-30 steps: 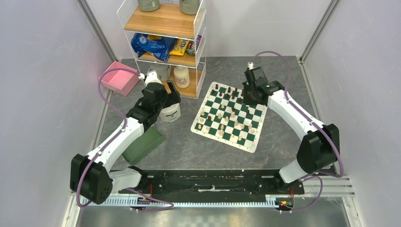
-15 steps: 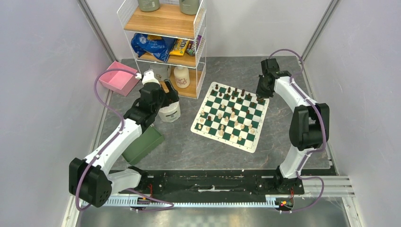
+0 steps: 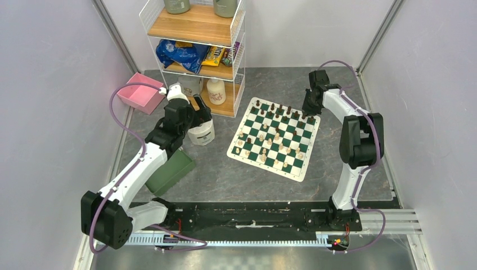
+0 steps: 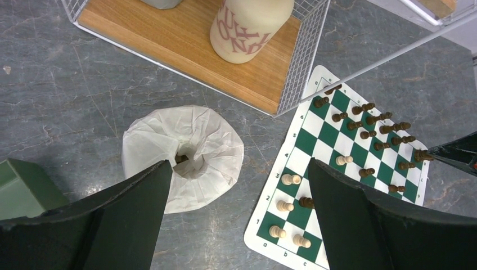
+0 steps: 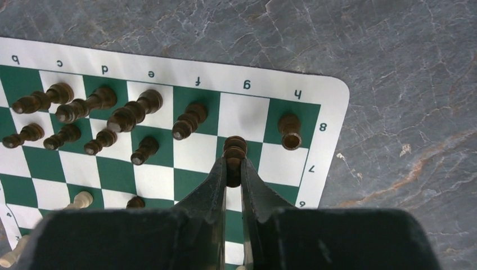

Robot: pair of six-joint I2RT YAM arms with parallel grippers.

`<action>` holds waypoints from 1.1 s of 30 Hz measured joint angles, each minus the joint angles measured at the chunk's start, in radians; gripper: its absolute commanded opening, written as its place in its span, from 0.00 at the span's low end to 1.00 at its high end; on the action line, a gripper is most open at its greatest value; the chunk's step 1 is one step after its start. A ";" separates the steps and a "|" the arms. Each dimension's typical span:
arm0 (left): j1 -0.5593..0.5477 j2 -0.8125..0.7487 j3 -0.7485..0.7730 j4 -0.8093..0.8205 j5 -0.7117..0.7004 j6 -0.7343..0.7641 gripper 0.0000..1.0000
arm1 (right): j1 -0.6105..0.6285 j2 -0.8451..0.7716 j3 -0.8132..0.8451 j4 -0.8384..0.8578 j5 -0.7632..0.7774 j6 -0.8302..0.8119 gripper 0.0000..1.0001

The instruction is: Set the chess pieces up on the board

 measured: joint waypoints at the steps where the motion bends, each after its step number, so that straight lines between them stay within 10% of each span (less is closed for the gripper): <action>1: 0.002 -0.002 -0.003 0.000 0.000 0.000 0.98 | -0.002 0.007 0.000 0.005 -0.001 0.002 0.12; 23: 0.020 -0.005 -0.024 0.000 0.005 0.000 0.98 | -0.032 0.077 0.000 0.064 -0.050 0.015 0.14; 33: 0.027 -0.005 -0.029 0.000 0.007 0.000 0.98 | -0.032 0.091 0.019 0.058 -0.055 0.016 0.33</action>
